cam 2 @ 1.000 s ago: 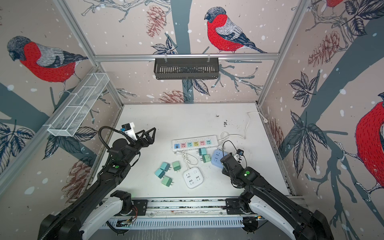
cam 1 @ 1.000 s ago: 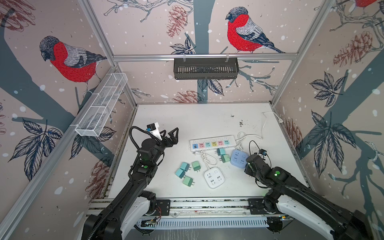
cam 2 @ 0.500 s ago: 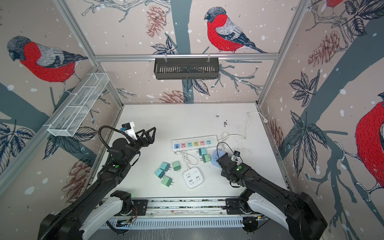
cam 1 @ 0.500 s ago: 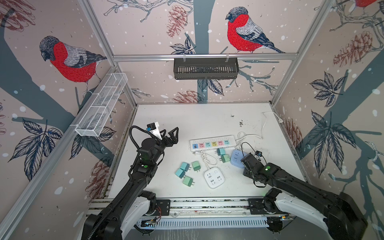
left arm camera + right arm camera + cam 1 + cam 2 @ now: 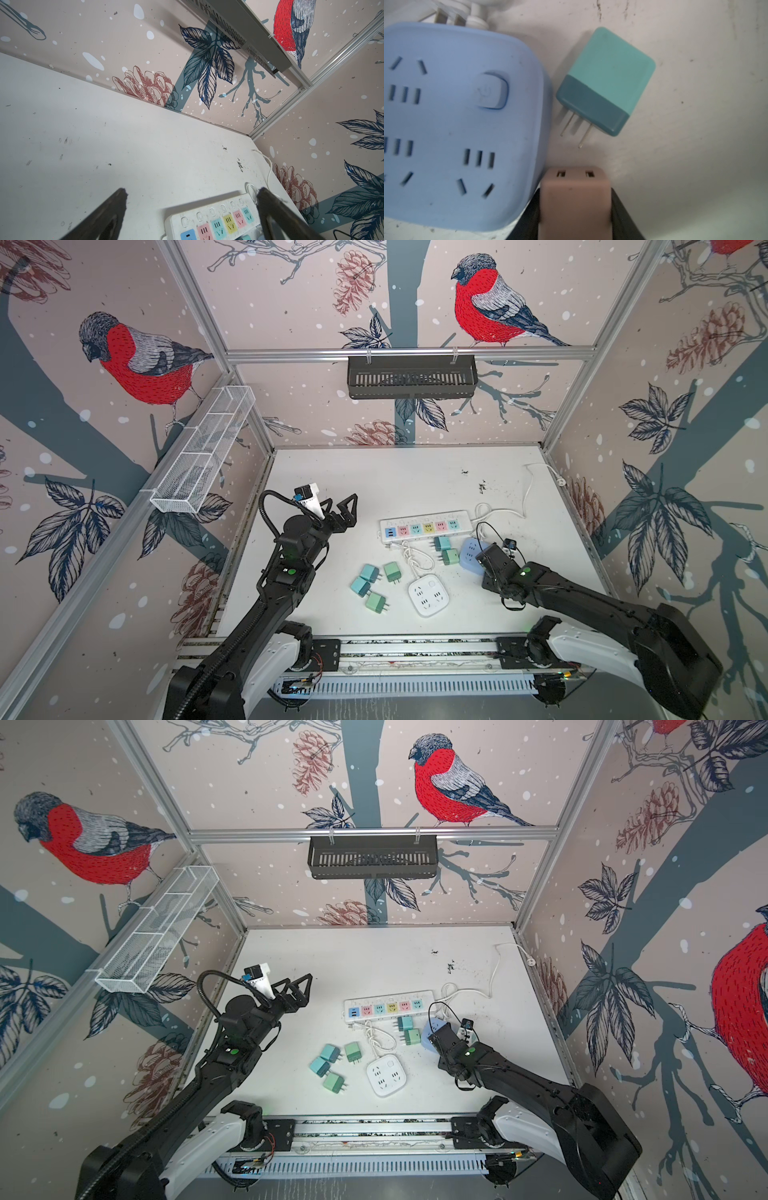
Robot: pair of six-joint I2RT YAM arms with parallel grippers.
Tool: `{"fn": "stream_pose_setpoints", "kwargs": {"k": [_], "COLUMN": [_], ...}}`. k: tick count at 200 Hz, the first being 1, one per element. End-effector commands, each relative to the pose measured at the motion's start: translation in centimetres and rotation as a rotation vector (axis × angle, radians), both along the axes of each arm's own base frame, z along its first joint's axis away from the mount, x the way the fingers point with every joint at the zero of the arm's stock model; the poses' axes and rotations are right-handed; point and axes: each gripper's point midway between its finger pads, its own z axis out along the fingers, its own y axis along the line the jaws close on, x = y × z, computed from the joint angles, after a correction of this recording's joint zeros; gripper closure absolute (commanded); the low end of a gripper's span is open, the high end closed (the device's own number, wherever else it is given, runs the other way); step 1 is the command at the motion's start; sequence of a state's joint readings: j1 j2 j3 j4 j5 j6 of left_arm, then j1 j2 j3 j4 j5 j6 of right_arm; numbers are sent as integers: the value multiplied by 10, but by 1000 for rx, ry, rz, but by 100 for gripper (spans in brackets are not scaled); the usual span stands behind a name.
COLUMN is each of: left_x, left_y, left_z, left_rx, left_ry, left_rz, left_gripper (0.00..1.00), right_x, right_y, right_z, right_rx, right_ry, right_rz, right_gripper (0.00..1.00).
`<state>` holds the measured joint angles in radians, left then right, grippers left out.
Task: Insert the plug
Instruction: 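Lower the right gripper onto the pink plug adapter and close on it, then lift the pink adapter with the right gripper toward the power strip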
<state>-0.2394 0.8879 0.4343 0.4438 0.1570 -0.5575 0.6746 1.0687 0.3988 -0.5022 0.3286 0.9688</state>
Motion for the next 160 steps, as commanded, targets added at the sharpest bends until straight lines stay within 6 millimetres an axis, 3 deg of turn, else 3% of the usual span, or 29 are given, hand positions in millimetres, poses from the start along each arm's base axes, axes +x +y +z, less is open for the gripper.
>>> {"fn": "stream_pose_setpoints", "kwargs": {"k": [1, 29, 55, 94, 121, 160], "left_x": [1, 1, 5, 7, 9, 13], "left_y": [-3, -2, 3, 5, -4, -8], "left_z": [17, 16, 12, 8, 6, 4], "left_rx": [-9, -15, -15, -16, -1, 21], "left_ry": [-60, -69, -46, -54, -29, 8], "left_rz": [-13, -7, 28, 39, -11, -27], "left_gripper": [3, 3, 5, 9, 6, 6], "right_x": [-5, -1, 12, 42, 68, 105], "right_y": [7, 8, 16, 30, 64, 108], "right_z": [1, 17, 50, 139, 206, 275], "right_rx": [44, 67, 105, 118, 129, 72], "right_ry": [23, -30, -126, -354, -519, -688], "right_rz": [17, 15, 36, 101, 225, 337], "right_gripper": [66, 73, 77, 83, 86, 92]}}
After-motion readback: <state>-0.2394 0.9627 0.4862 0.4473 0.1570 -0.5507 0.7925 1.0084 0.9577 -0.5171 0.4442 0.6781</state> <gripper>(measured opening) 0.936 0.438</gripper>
